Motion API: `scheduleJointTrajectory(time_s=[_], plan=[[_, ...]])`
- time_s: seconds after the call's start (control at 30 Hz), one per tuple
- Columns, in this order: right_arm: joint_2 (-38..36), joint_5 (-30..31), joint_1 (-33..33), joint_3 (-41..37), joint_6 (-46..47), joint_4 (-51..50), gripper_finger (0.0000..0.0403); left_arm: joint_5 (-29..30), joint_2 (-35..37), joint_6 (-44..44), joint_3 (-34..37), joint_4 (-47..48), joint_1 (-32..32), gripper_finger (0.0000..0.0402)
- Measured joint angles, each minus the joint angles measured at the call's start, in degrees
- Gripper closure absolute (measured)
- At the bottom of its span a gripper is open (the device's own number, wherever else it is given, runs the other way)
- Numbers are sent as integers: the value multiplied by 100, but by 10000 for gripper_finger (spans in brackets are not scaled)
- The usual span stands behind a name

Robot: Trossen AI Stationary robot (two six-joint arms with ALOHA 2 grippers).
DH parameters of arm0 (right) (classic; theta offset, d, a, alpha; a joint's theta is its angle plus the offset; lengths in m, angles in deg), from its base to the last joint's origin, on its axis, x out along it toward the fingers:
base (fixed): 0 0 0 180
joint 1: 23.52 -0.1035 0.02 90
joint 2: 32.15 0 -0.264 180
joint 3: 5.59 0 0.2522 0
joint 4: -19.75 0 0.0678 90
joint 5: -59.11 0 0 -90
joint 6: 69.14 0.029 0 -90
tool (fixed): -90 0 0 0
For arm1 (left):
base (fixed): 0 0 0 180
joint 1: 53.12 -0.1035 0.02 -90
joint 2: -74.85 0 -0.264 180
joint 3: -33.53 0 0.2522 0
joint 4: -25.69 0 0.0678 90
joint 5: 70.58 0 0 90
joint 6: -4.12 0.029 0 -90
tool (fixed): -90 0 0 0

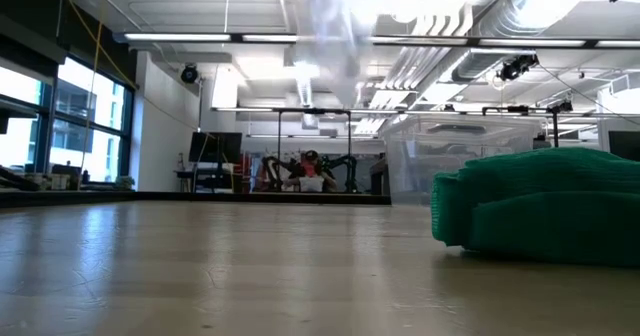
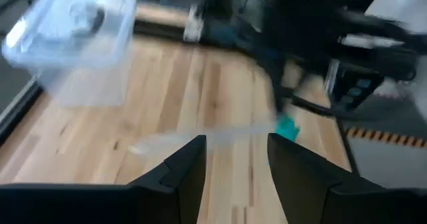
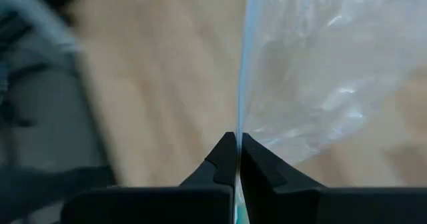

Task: Roll bandage
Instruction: Open the transparent zip bag

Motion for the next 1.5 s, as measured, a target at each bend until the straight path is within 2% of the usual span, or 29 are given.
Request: scheduleJointTrajectory(time_s=[0.07, 0.17, 0.23, 0.43, 0.53, 0.67, 0.87, 1.03, 1.13, 1.3, 1.5], plan=[[-24, 154, -59, 122, 152, 256, 402, -5, -3, -33, 0, -235, -17, 253], [-54, 1204, -61, 325, 392, 350, 403, -11, -3, -330, 0, -435, -15, 263], [-46, 1671, -110, 529, 447, 397, 403, 24, -3, -529, 0, -606, -22, 271], [-46, 2135, -190, 1079, -221, 939, 403, 329, -78, -1359, -9, -1072, -29, 292], [-44, 2338, -204, 1208, -329, 1079, 403, 260, -169, -1611, -7, -1398, -35, 293], [-57, 2392, -196, 1260, -335, 1200, 403, -247, -263, -1755, -7, -1970, -31, 290], [-57, 2424, -193, 1255, -498, 1231, 403, -360, -422, -1927, -7, -2152, -31, 280], [-61, 2297, -194, 1255, -537, 1307, 403, -509, -447, -1419, -7, -2462, 36, 284], [-63, 2235, -229, 1255, -794, 1333, 403, -581, -448, -1180, -7, -2478, 44, 313], [-81, 2250, -324, 1252, -1089, 1460, 403, -994, -448, -769, -7, -2624, 44, 392], [-79, 2173, -379, 1248, -1051, 1497, 402, -875, -331, -720, -7, -2467, 68, 400]])
